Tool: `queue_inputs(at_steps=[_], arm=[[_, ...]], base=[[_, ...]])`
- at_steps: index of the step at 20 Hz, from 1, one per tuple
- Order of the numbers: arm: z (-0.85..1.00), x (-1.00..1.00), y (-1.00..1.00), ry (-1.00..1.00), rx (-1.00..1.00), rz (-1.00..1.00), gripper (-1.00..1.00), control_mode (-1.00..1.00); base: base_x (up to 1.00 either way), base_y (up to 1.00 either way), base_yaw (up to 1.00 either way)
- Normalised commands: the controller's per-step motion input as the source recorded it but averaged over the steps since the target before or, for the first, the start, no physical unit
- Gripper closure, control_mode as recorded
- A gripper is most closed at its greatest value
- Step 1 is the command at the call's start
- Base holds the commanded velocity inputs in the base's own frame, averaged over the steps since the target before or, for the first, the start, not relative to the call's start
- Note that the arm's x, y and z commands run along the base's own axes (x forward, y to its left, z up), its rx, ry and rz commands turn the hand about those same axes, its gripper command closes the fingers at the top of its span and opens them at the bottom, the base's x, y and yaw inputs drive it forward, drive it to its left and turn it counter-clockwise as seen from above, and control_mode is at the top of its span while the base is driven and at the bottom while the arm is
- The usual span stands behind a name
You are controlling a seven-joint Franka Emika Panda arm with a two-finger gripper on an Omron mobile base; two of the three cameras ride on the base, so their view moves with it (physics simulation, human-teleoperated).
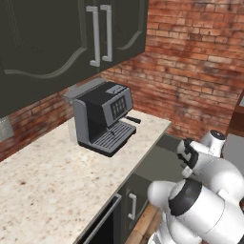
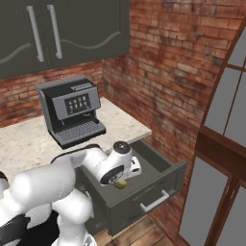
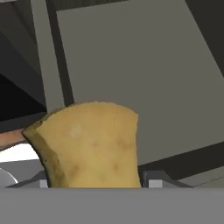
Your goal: Restock the sink supplies by placing the sponge and soap dispenser on the counter and next to the sink. Make sure the soap dispenser is upright.
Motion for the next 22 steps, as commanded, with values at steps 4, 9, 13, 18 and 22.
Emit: queue_inputs(at_steps=[4, 9, 13, 18, 22], arm=[[1.00, -0.41, 0.21, 0.00, 0.00, 0.00, 1.00, -1.00], [1.00, -0.48, 0.25, 0.00, 0.00, 0.00, 1.00, -1.00], [1.00, -0.45, 0.29, 0.00, 0.00, 0.00, 1.00, -1.00], [0.99, -0.44, 0.38, 0.02, 0.00, 0.00, 1.00, -1.00], [0.56, -0.27, 0.39, 0.04, 0.00, 0.00, 1.00, -1.00]], base=[[0.00, 0.00, 0.00], [0.00, 0.00, 0.00], [0.00, 0.00, 0.00], [0.00, 0.00, 0.00], [0.00, 0.00, 0.00]])
